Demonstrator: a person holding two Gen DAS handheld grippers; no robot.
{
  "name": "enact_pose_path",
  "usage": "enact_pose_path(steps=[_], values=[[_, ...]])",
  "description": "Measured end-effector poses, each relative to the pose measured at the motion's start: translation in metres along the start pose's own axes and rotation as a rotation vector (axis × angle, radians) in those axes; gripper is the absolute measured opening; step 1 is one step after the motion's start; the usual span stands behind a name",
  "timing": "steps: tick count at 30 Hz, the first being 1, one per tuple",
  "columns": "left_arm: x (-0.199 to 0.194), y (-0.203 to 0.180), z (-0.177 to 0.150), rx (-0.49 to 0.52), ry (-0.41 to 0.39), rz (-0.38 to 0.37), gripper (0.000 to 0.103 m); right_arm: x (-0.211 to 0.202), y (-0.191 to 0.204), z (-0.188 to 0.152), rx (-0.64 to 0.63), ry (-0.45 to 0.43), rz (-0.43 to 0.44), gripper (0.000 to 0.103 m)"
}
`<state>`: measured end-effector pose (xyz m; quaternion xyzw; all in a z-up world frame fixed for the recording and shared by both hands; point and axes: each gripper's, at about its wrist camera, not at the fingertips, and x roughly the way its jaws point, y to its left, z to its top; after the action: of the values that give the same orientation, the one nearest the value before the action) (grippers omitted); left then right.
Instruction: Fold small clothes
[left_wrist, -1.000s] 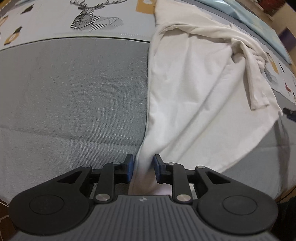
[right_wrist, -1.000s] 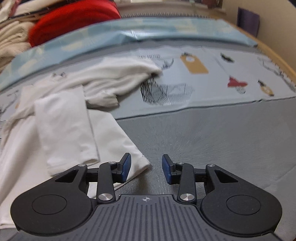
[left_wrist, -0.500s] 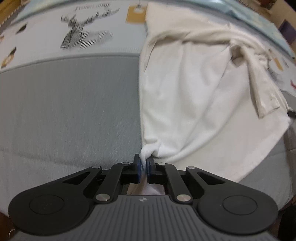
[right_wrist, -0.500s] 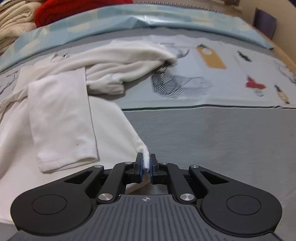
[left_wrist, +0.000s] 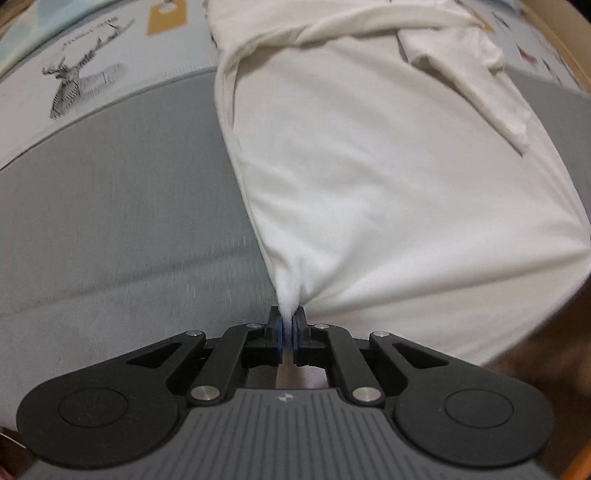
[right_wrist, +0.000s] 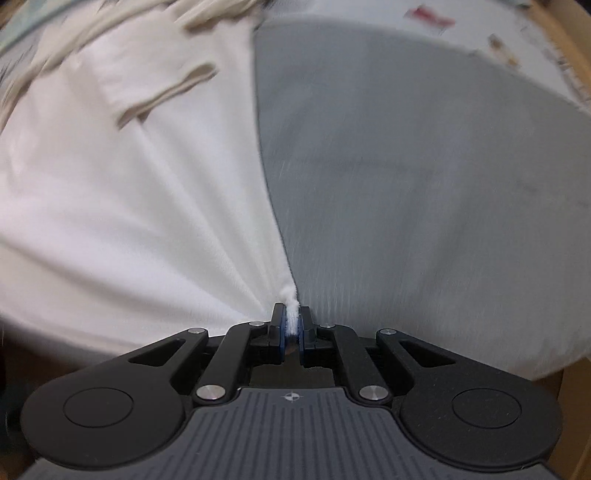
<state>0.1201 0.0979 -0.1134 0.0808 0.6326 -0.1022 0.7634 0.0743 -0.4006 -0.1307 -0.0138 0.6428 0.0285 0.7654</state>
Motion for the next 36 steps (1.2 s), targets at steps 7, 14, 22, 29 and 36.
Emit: enact_pose_path(steps=[7,14,22,29,36], values=[[-0.014,0.002,-0.018,0.068,0.009,-0.016,0.010,-0.018,0.016,-0.004,-0.129,-0.114,0.010,0.023],[-0.076,0.006,-0.005,-0.043,-0.272,0.108,0.058,-0.034,0.012,0.026,-0.048,-0.249,0.031,0.035],[-0.139,-0.009,0.029,-0.257,-0.485,0.104,0.084,-0.043,0.026,0.048,-0.010,-0.332,0.032,0.036],[-0.137,-0.024,0.061,-0.303,-0.475,0.109,0.084,-0.043,0.044,0.062,0.030,-0.365,0.105,0.038],[-0.121,-0.029,0.069,-0.259,-0.454,0.124,0.084,-0.012,0.071,0.088,0.099,-0.341,0.175,0.043]])
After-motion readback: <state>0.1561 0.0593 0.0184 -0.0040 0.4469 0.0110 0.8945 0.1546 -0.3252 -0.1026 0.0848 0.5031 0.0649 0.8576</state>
